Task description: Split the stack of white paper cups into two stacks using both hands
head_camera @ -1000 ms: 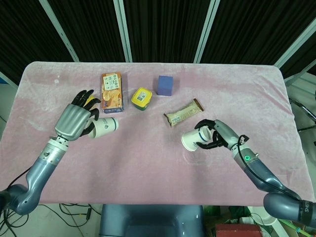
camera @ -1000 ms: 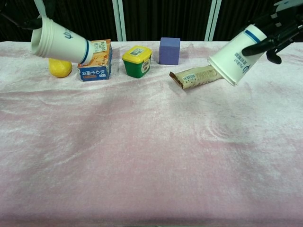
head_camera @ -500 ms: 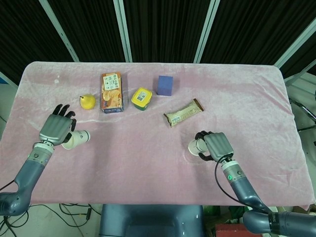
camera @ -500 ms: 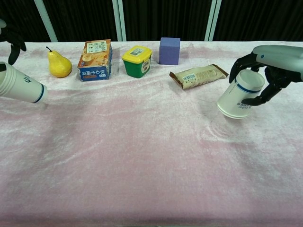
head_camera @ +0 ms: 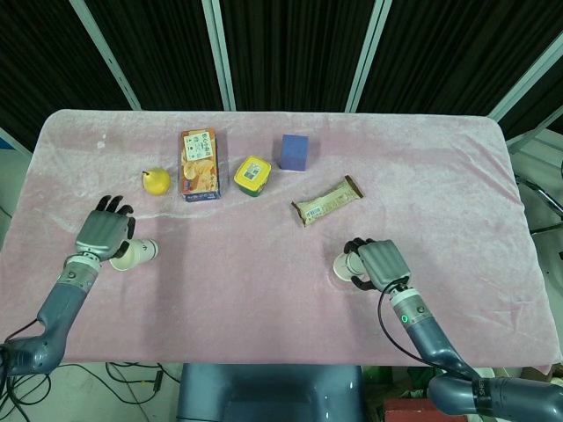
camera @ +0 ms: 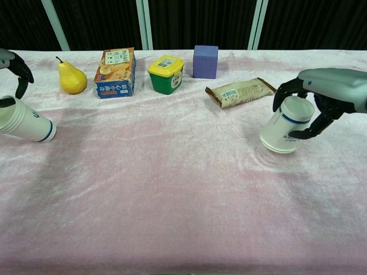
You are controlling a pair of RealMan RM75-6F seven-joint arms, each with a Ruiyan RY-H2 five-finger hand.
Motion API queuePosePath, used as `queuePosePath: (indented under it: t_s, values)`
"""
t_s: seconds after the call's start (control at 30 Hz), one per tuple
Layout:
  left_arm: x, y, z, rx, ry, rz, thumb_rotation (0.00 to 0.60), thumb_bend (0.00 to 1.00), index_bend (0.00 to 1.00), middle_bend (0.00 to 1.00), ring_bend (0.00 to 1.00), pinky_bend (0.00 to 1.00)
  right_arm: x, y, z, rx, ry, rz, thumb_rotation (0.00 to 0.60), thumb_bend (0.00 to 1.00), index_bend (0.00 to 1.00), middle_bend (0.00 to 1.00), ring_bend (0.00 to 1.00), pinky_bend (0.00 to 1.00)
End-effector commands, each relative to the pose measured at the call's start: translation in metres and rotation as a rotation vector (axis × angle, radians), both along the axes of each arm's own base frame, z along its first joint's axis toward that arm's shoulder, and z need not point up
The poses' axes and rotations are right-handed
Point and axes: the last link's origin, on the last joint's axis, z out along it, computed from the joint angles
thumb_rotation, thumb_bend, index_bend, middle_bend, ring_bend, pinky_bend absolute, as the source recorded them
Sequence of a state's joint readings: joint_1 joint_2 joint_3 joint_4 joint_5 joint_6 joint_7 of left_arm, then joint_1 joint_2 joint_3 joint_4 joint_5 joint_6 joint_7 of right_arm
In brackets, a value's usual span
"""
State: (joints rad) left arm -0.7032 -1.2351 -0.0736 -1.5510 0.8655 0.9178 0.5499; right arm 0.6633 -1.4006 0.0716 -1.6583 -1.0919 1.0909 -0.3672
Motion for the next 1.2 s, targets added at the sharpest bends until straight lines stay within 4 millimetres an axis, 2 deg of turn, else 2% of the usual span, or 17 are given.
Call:
queuePosePath:
  t_s: [0.03,0.33,0.73,0.87,1.07,1.13,1.2]
  values:
    - [0.0009,0.001,0.0003,0.004,-0.001,-0.001,0.6,0.57,0.49,0.19,0.0,0.02,0.0003,-0.0003,-0.0013,-0.008,0.005,0.008,0.6,0.65,0.86,0.63,0.73,0.69]
    - [-0.0004,0.003,-0.0005,-0.003,0.01,0.007,0.6,0.51,0.33,0.17,0.0,0.0,0.0011,-0.0017,-0.0026,-0.007,0.002,0.0,0.6,0.65,0.86,0.63,0.73,0.69]
    - [0.0025,0.0078,0.0023,-0.004,-0.002,0.013,0.6,0.51,0.26,0.14,0.0,0.0,0.0003,-0.0052,-0.001,0.031,0.012,-0.037,0.6,0.65,0.86,0.61,0.72,0.69]
    - [0.0036,0.0086,0.001,-0.016,-0.011,0.02,0.6,0.47,0.26,0.14,0.0,0.0,-0.0012,-0.0059,-0.0023,0.088,0.027,-0.065,0.6,0.62,0.76,0.51,0.63,0.61]
    - [0.0047,0.0088,0.0013,-0.018,-0.019,0.022,0.6,0.38,0.21,0.12,0.0,0.0,-0.0003,-0.0074,-0.0034,0.071,0.054,-0.054,0.6,0.6,0.72,0.48,0.62,0.61]
    - [0.0063,0.0087,0.004,-0.013,-0.03,0.019,0.6,0.35,0.19,0.11,0.0,0.0,-0.0011,-0.0076,-0.004,0.061,0.077,-0.039,0.6,0.55,0.69,0.45,0.6,0.6]
    - [0.0085,0.0096,0.0079,-0.001,-0.041,0.012,0.6,0.33,0.17,0.1,0.0,0.0,-0.0022,-0.0063,-0.0048,0.069,0.102,-0.03,0.6,0.47,0.61,0.37,0.52,0.55]
